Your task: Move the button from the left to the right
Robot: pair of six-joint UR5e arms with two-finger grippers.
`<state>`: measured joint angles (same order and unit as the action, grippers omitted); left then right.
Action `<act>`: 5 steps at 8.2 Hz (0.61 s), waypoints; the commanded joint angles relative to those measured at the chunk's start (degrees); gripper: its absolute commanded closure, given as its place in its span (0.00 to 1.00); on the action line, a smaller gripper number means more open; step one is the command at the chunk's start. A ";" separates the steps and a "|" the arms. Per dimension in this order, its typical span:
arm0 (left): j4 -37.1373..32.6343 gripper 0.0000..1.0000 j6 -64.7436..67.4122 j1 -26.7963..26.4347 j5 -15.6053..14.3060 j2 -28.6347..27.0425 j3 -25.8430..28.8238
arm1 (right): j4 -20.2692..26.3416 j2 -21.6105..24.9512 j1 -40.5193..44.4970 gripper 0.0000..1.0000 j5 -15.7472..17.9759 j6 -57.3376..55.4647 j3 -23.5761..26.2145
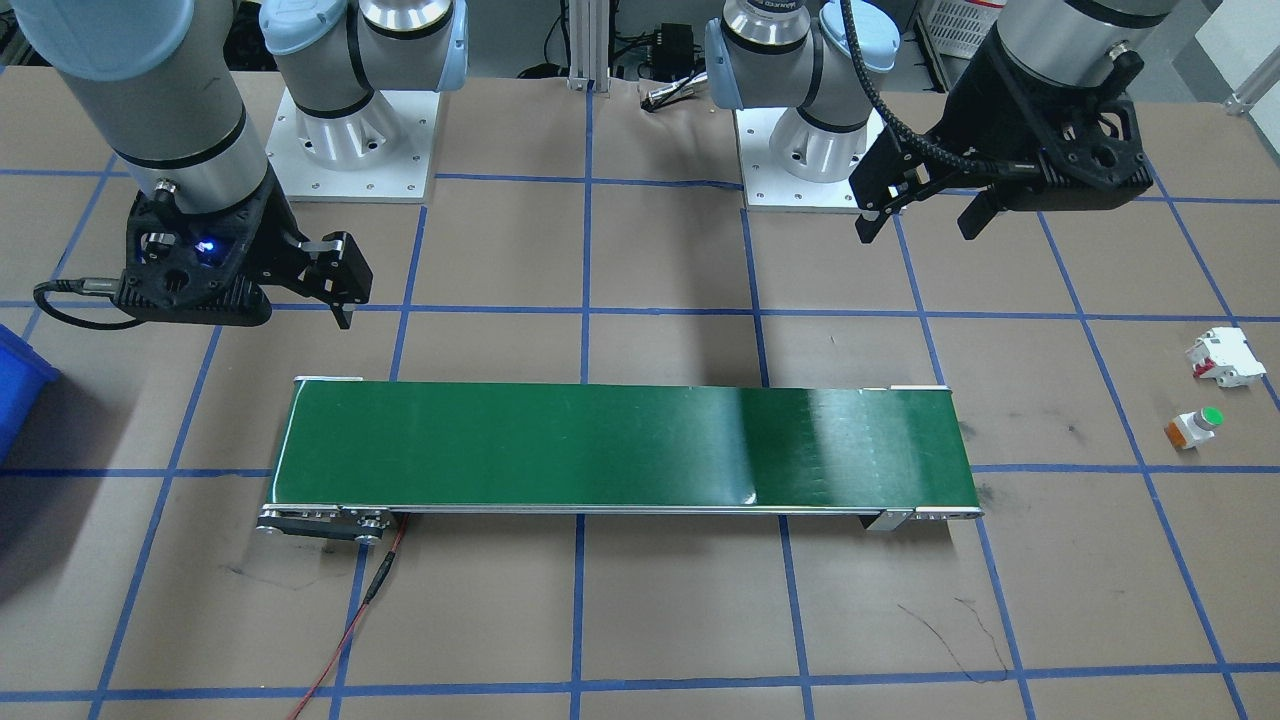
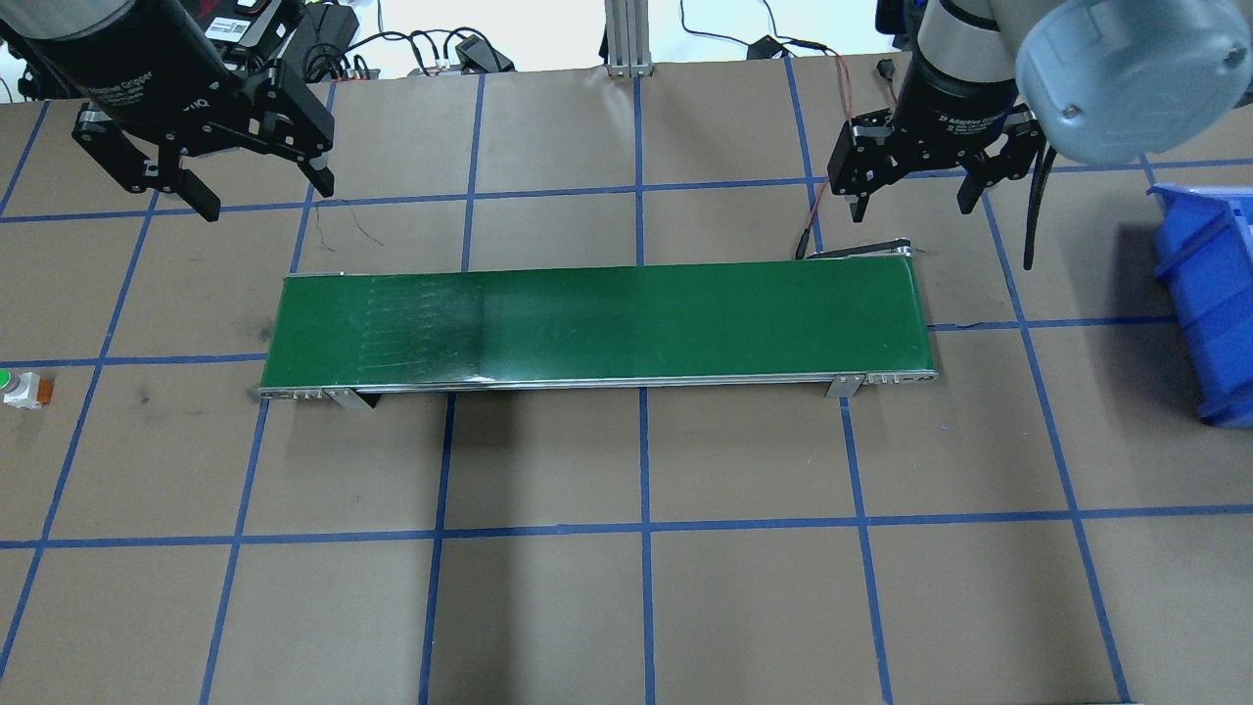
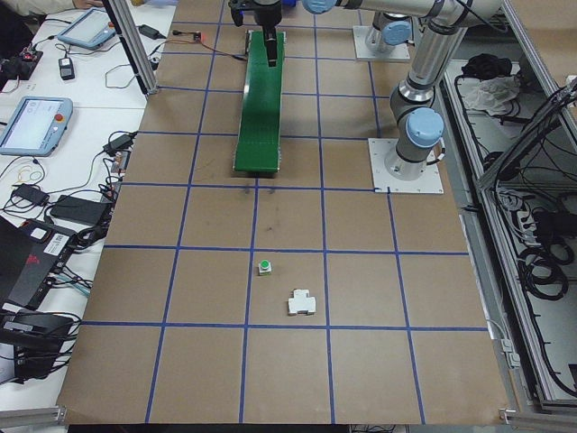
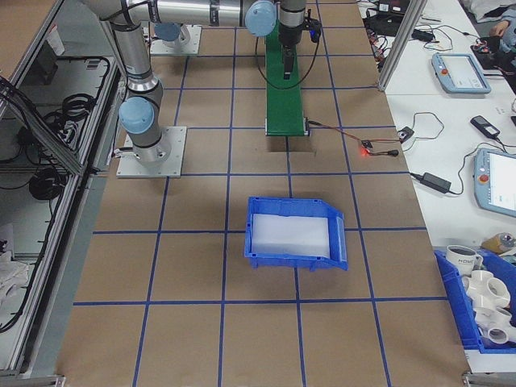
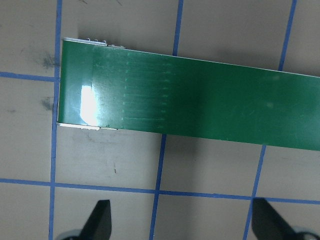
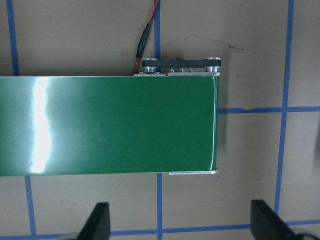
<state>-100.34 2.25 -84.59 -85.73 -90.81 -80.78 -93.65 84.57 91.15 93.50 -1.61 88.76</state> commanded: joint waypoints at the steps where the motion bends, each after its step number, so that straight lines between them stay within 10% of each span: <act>1: -0.04 0.00 -0.31 0.13 -0.22 0.01 -0.25 | 0.04 -0.28 -0.01 0.00 -0.33 0.03 0.01; 5: 1.98 0.00 -17.39 18.07 -0.22 -1.38 0.01 | 0.31 1.29 -0.18 0.00 -0.33 -0.06 -0.16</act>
<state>-98.98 -6.03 -77.76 -85.98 -91.06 -80.82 -93.40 85.03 91.14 93.01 -1.62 88.76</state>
